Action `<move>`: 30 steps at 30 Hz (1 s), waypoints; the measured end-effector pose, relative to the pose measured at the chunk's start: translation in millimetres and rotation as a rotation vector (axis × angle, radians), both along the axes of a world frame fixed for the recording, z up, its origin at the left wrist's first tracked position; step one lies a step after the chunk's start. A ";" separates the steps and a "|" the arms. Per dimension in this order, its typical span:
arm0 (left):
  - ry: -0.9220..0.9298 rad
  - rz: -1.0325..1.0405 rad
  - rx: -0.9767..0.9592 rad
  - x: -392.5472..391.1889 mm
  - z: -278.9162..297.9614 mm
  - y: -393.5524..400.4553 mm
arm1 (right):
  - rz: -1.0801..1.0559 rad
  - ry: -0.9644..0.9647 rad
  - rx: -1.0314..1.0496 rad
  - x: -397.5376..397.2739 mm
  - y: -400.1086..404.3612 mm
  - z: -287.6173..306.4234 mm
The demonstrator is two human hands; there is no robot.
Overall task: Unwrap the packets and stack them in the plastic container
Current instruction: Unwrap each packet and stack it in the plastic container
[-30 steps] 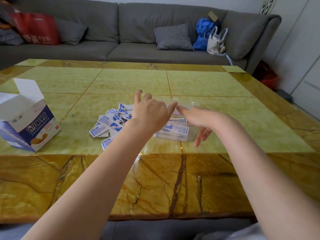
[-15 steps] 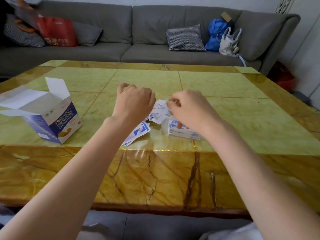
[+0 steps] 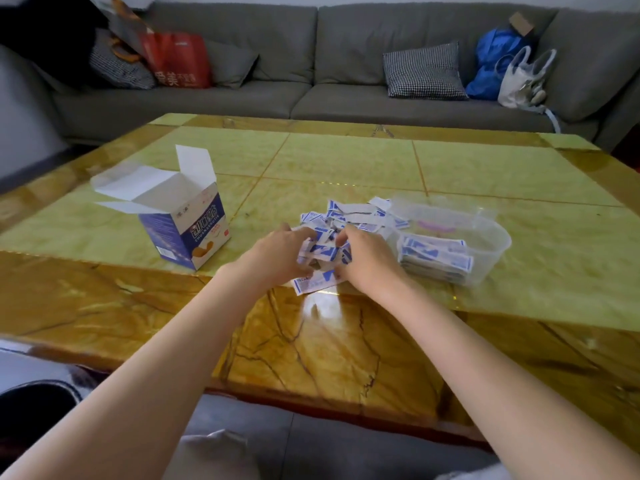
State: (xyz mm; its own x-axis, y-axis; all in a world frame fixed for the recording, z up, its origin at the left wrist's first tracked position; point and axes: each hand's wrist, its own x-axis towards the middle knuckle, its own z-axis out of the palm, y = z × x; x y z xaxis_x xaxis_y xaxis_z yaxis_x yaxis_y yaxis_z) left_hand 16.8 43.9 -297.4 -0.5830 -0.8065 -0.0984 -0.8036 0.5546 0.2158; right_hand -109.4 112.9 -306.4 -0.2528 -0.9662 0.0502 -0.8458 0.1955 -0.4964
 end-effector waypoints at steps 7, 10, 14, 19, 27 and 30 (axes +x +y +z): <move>0.094 -0.022 0.023 9.3 -1.1 -4.8 | -0.099 -0.275 -0.251 -7.2 2.7 11.2; 0.125 -0.007 0.025 11.0 -1.2 -3.3 | -0.117 -0.334 -0.358 -11.3 5.1 22.6; 0.289 0.048 -0.010 13.6 9.5 -3.0 | -0.095 -0.431 -0.391 -12.7 6.6 35.6; 0.660 0.271 0.107 24.5 26.3 -3.1 | -0.136 -0.606 -0.411 -17.5 10.8 46.6; 0.931 0.281 0.528 16.4 27.7 19.6 | -0.055 -0.932 -0.137 5.0 10.1 36.9; 0.786 0.154 0.385 14.1 28.4 22.6 | -0.099 -0.995 -0.221 13.9 5.1 35.7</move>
